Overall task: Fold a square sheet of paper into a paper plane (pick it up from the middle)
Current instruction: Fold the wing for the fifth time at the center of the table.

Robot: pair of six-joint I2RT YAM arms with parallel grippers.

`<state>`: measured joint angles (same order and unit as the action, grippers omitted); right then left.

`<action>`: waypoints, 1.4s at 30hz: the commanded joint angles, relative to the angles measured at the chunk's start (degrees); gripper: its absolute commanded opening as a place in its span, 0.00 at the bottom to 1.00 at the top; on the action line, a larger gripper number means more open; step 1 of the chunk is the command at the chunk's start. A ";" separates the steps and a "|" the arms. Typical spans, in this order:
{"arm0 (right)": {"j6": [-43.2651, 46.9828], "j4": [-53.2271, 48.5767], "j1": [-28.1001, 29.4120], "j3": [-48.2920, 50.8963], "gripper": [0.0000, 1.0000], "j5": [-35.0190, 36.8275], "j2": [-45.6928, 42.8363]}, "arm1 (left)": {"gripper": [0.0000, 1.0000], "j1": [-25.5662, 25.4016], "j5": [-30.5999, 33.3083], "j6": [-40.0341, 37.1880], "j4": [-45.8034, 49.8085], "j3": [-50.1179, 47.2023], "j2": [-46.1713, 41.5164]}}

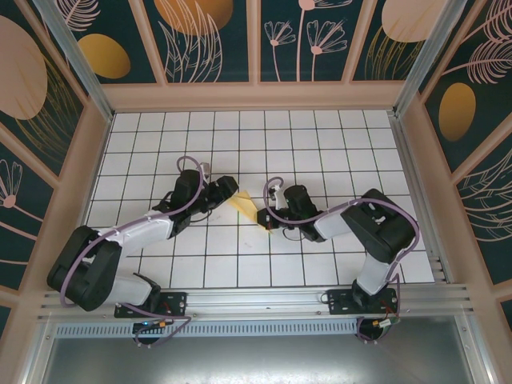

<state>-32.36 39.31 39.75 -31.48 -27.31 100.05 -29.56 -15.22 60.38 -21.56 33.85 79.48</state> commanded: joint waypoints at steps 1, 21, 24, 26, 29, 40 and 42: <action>-4.42 3.92 -1.39 0.02 0.00 -3.60 1.68 | 0.62 0.29 -5.29 -1.14 -5.75 -0.79 2.18; -19.56 13.85 -5.87 0.20 0.00 -12.86 8.73 | 0.62 -2.39 -12.54 -0.02 -16.74 1.53 13.08; -20.02 13.38 -6.08 0.01 0.00 -12.88 8.99 | 0.62 -3.45 -12.67 0.50 -18.20 3.08 15.53; -20.02 12.95 -6.09 -0.11 0.00 -12.69 9.11 | 0.62 -4.00 -12.67 0.79 -19.08 3.82 16.94; -20.51 12.83 -6.24 -0.07 0.00 -12.60 9.35 | 0.62 -4.23 -12.95 1.04 -19.20 4.26 18.39; -24.28 13.68 -6.93 0.52 0.00 -12.09 11.33 | 0.65 -4.38 -12.52 0.63 -20.82 1.33 19.42; -24.84 13.06 -7.11 0.37 0.00 -12.29 11.59 | 0.65 -4.41 -12.16 0.55 -20.86 0.56 19.13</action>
<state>-55.75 52.07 33.43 -31.48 -39.62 109.95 -33.71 -27.03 61.32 -40.51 35.81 99.11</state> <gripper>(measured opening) 0.046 0.653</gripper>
